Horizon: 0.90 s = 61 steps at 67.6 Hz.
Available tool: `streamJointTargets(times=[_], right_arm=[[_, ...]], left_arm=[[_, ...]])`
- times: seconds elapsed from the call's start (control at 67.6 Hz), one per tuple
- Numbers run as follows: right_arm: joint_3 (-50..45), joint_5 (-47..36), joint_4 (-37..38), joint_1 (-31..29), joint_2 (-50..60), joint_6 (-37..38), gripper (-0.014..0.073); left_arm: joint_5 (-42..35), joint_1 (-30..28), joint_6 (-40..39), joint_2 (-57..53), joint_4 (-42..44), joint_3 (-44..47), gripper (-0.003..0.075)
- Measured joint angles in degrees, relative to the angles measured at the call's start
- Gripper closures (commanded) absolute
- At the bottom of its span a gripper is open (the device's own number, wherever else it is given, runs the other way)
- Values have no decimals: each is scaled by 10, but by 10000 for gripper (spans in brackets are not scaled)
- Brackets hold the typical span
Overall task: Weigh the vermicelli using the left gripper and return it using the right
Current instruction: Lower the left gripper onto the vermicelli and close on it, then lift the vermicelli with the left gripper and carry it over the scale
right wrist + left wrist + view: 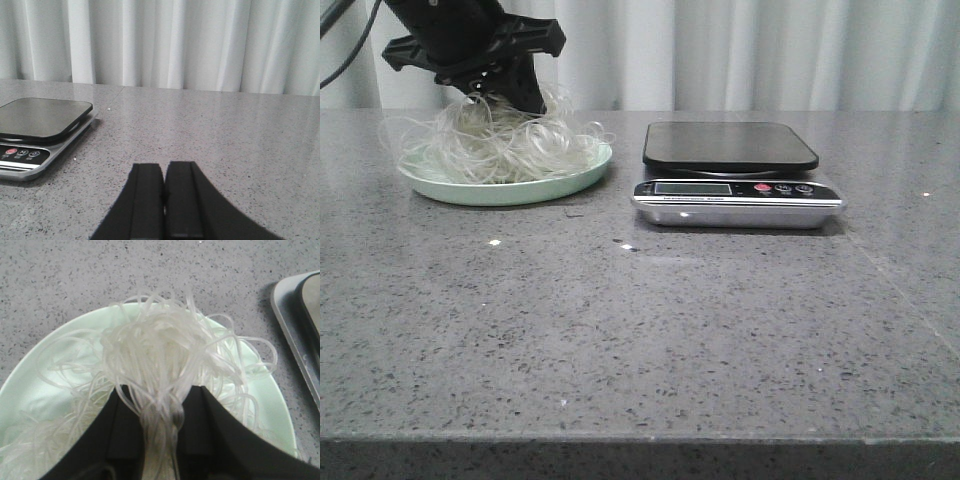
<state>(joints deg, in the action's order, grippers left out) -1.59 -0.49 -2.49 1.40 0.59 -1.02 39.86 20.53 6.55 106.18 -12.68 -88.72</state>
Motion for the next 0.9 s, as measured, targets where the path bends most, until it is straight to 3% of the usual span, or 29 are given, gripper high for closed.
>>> streamJointTargets(times=[0.207, 0.4, 0.666, 0.903], right_arm=[[0, 0, 0, 0, 0, 0, 443], [0, 0, 0, 0, 0, 0, 443], [0, 0, 0, 0, 0, 0, 443], [0, 0, 0, 0, 0, 0, 443]], left_arm=[[92, 0, 0, 4, 0, -63, 577], [174, 0, 0, 7, -17, -178, 577], [175, 14, 0, 7, -61, -296, 577], [123, 82, 0, 14, -83, -305, 577]])
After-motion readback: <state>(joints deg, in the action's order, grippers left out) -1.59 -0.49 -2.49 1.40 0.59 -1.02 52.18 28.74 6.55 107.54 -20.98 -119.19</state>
